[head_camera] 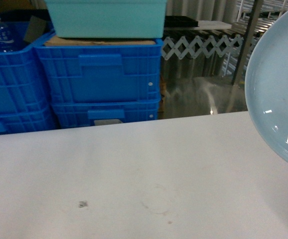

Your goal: Place blue tray on left shelf second layer neatly

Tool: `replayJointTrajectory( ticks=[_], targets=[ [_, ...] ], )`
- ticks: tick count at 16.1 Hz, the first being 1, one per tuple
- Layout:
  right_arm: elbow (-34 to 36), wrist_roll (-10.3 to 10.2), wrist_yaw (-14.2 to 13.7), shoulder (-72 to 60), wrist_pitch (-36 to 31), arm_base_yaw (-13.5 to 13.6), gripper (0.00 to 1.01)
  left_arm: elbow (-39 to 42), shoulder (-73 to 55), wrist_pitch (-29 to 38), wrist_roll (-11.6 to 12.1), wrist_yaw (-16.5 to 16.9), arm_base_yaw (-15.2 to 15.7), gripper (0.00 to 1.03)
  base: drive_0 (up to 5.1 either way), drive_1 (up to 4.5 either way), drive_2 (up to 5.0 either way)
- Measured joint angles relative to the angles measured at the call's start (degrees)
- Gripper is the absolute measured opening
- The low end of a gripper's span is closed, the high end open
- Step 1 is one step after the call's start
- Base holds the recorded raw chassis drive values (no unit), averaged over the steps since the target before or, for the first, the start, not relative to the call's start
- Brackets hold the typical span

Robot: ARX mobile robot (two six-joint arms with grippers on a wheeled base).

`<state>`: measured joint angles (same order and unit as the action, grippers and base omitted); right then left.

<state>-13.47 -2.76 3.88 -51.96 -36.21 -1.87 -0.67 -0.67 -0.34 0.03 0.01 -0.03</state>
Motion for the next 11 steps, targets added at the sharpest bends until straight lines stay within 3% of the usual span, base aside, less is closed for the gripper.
replayJointTrajectory(
  ticks=[6, 11],
  targets=[
    [0.07, -0.2, -0.02, 0.0, 0.0, 0.0, 0.02, 0.0, 0.0, 0.15, 0.0, 0.0, 0.0, 0.98, 3.1, -3.85, -3.8],
    [0.07, -0.22, 0.09, 0.07, -0.2, 0.07, 0.02, 0.0, 0.0, 0.02, 0.0, -0.04, -0.02, 0.98, 4.4, -0.81, -4.0]
  ],
)
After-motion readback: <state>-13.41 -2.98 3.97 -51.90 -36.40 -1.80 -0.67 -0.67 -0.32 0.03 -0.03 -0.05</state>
